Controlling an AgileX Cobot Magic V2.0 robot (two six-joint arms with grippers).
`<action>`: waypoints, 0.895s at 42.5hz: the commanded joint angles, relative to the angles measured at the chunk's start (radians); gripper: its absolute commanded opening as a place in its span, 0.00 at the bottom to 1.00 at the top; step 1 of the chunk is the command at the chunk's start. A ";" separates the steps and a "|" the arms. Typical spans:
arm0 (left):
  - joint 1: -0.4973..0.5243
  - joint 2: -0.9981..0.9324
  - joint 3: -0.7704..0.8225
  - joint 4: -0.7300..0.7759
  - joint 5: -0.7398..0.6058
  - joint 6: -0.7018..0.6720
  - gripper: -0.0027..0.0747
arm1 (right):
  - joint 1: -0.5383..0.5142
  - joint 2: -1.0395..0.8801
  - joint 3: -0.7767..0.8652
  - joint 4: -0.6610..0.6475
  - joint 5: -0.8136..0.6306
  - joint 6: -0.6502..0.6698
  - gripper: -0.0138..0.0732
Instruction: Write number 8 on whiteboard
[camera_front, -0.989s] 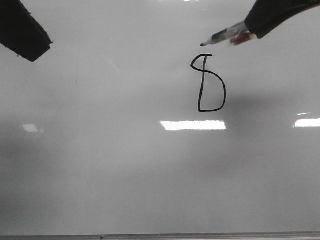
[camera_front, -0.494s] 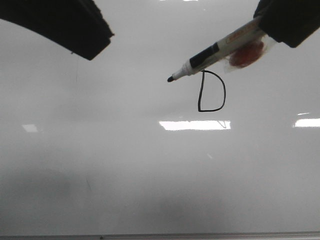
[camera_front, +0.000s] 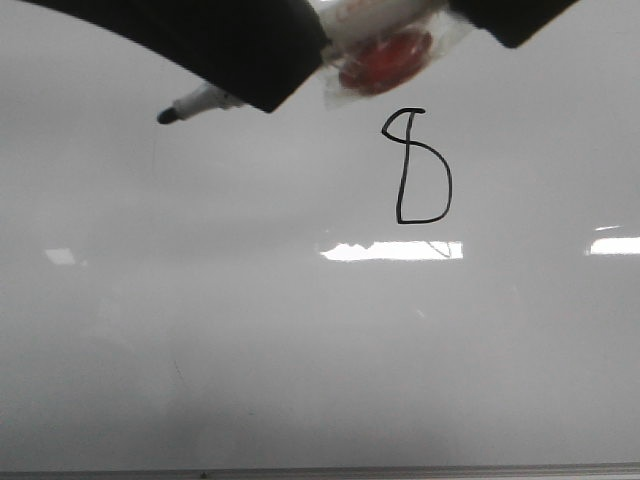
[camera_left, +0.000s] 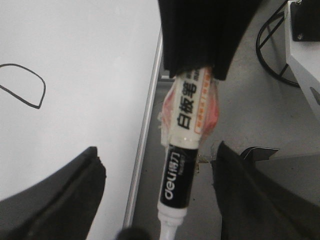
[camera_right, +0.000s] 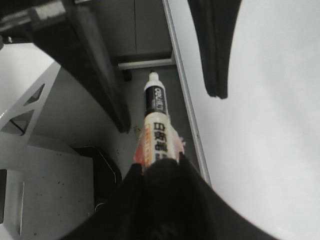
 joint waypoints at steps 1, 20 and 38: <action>-0.008 -0.008 -0.025 -0.040 -0.029 -0.001 0.62 | 0.001 -0.021 -0.024 0.070 -0.031 -0.029 0.08; -0.008 -0.004 -0.025 -0.040 -0.005 -0.001 0.20 | 0.000 -0.021 -0.024 0.070 -0.042 -0.029 0.08; -0.002 -0.014 -0.029 0.206 0.045 -0.216 0.07 | -0.035 -0.050 -0.035 -0.114 -0.008 0.101 0.77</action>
